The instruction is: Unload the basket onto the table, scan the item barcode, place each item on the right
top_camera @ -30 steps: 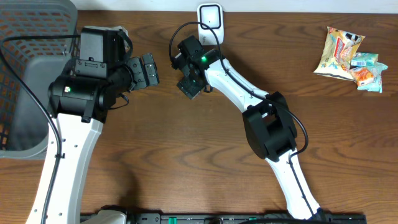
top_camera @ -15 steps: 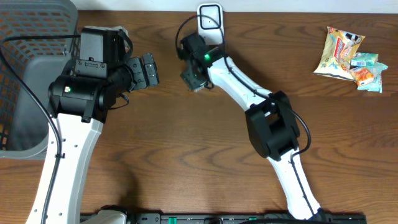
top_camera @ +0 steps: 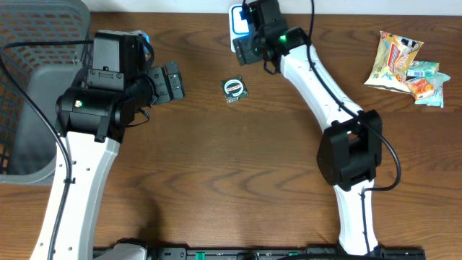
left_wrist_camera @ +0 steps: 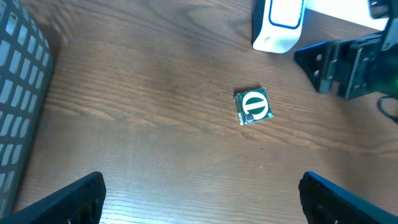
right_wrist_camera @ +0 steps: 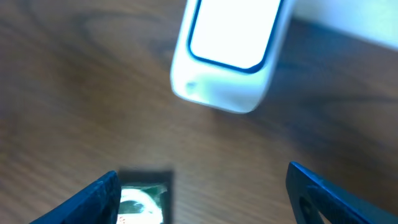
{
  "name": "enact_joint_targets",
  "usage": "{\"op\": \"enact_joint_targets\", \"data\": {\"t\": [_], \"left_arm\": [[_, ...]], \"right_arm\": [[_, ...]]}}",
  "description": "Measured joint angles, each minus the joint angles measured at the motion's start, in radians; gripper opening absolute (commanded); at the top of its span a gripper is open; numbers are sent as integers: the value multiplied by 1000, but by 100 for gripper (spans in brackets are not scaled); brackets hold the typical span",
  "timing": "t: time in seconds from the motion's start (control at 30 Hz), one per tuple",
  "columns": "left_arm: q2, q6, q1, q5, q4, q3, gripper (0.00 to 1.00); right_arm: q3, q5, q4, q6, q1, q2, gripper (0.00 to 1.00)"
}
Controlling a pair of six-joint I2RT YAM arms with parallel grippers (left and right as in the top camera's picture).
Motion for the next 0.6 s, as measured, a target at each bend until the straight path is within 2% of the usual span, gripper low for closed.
{"op": "enact_joint_targets", "data": {"t": [0.2, 0.33, 0.6], "left_arm": [[0, 0, 0, 0, 0, 0, 98], [0, 0, 0, 0, 0, 0, 98], [0, 0, 0, 0, 0, 0, 98]], "right_arm": [[-7, -15, -35, 3, 70, 15, 84], [-7, 20, -77, 3, 114, 86, 85], [-16, 44, -120, 24, 113, 161, 84]]}}
